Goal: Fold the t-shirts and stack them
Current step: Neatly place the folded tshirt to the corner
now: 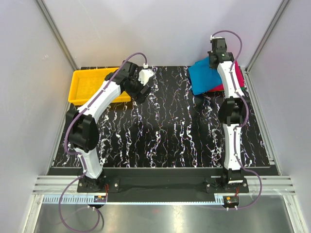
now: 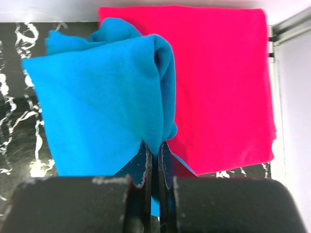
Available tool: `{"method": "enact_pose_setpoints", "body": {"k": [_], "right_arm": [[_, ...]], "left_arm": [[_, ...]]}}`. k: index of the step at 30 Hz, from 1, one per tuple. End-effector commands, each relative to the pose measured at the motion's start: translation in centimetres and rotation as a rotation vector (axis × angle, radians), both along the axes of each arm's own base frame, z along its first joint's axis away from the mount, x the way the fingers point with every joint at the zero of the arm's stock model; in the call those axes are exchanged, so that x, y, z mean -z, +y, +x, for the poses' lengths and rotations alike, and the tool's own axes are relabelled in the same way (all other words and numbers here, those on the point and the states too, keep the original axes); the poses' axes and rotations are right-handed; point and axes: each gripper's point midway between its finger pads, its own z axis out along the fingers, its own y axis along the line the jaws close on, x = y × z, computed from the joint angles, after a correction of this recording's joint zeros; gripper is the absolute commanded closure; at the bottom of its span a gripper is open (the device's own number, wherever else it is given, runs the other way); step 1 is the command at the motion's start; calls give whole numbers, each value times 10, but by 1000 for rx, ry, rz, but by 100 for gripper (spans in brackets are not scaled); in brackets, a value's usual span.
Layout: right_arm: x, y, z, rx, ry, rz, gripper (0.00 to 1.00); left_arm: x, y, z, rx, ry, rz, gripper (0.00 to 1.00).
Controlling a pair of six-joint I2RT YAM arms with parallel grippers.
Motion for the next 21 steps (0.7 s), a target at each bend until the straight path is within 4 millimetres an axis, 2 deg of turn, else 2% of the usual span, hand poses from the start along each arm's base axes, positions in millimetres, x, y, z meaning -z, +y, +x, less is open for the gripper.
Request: {"method": "enact_pose_setpoints", "body": {"k": [1, 6, 11, 13, 14, 16, 19, 21], "right_arm": [[-113, -30, 1, 66, -258, -18, 100], [-151, -30, -1, 39, -346, 11, 100], [-165, -41, -2, 51, -391, 38, 100], [-163, -38, 1, 51, -395, 62, 100], [-159, -62, 1, 87, -392, 68, 100], [-152, -61, 3, 76, -384, 120, 100], [-135, -68, 9, 80, -359, 143, 100], [-114, -75, 14, 88, -328, 151, 100]], "left_arm": [[-22, 5, 6, -7, -73, 6, 1], [-19, 8, 8, -11, -79, 25, 1], [-17, 9, 8, -12, -80, 31, 1], [-15, 10, 8, -15, -79, 37, 1], [-15, 10, 8, -14, -81, 40, 1], [-13, 12, 8, -16, -81, 48, 1], [-10, 13, 9, -16, -78, 55, 1], [-8, 13, 9, -18, -74, 59, 1]]}}
